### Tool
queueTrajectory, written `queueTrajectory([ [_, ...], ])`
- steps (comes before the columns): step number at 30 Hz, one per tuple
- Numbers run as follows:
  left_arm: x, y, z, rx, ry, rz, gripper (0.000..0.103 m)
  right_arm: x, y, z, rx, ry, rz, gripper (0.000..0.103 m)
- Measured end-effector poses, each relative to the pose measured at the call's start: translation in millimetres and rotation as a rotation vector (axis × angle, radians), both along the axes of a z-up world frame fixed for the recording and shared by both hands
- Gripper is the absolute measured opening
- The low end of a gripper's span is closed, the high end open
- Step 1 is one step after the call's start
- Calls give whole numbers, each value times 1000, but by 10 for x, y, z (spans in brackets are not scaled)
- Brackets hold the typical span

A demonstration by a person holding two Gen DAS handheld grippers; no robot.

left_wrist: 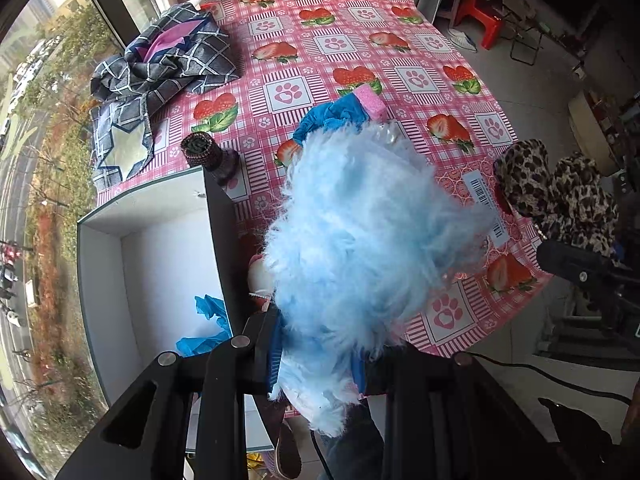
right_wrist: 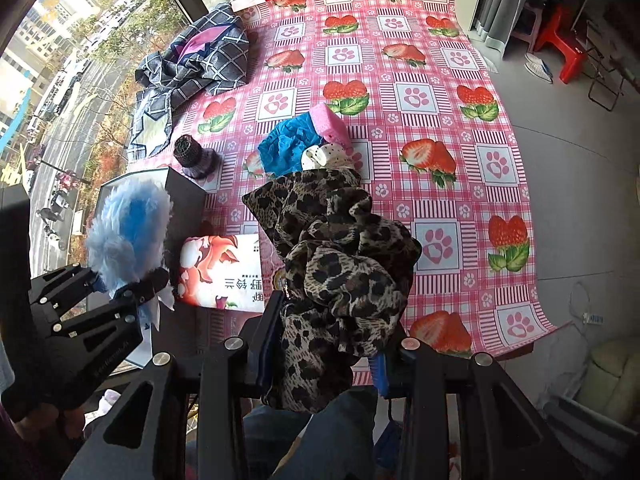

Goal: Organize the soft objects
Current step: 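Lift the fluffy toy and leopard cloth and carry them toward the box, then bring both held items over the open white box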

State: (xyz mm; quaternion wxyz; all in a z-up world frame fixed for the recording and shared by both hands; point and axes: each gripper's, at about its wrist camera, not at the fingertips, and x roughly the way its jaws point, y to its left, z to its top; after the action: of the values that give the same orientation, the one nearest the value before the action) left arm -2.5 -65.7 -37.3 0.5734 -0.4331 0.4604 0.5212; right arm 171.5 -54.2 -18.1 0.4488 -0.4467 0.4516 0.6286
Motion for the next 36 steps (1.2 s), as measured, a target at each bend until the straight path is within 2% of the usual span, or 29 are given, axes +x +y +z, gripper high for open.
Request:
queueTrajectory([
  [11, -79, -125, 49, 18, 12, -14, 30, -230, -258, 6, 15, -23, 42, 39],
  [25, -449, -256, 60, 23, 16, 67, 30, -692, -334, 41, 41, -46, 154, 39],
  [36, -621, -303, 76, 34, 26, 101, 30, -869, -347, 27, 39, -48, 189, 39],
])
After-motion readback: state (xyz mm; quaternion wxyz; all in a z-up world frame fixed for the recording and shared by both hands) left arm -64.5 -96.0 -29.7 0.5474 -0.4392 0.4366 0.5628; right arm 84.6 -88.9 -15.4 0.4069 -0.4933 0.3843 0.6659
